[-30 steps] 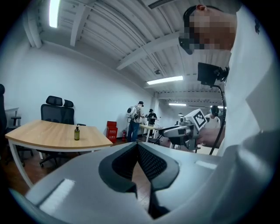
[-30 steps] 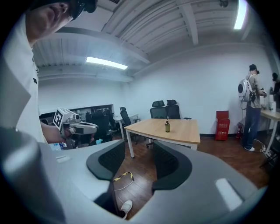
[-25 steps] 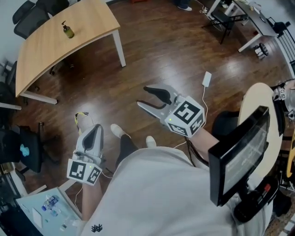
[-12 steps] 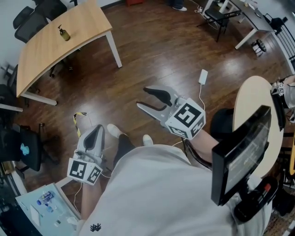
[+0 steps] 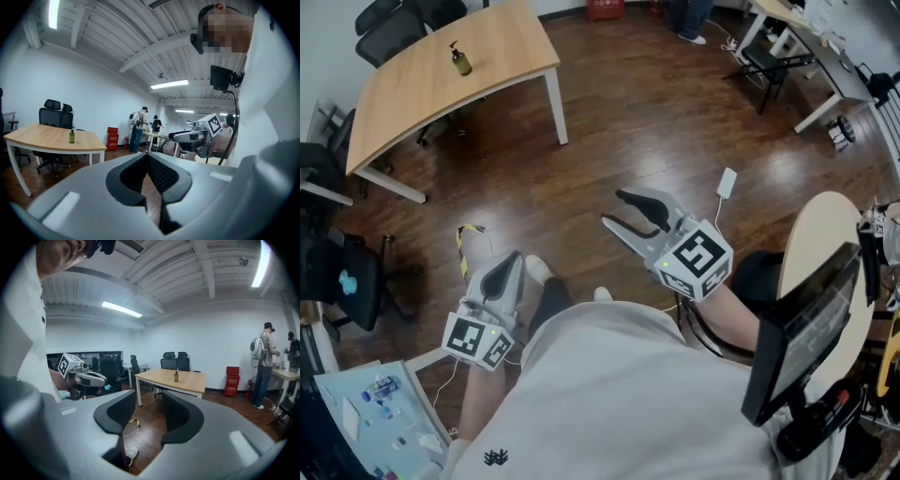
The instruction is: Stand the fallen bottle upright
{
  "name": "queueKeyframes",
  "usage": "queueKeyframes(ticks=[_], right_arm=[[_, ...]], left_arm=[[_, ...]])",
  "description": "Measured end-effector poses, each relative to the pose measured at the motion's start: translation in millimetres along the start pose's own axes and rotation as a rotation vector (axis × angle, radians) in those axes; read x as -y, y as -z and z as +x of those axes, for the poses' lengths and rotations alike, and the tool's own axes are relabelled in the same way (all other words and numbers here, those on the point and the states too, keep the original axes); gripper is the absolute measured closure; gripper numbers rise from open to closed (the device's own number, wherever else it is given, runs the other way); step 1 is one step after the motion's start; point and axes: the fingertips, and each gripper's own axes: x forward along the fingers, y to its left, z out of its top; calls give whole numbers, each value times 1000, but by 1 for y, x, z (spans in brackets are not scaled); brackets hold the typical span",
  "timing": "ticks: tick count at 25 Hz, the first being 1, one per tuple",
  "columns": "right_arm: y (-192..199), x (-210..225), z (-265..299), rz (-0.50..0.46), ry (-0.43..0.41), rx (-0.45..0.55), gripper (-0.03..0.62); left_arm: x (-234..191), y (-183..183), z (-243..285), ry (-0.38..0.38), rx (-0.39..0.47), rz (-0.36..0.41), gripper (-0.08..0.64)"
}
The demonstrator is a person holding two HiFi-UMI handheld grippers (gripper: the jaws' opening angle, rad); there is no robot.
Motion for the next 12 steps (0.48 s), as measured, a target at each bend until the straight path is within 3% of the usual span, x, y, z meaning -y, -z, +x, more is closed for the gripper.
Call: queueKeyframes(ticks=[5, 12], right_arm=[[5, 13, 24, -10, 6, -30, 416], [-11, 34, 110, -34, -28, -57, 419]], left_arm=[[-24, 3, 7, -13, 14, -20, 561], [-106, -4, 10, -77, 57, -49, 561]])
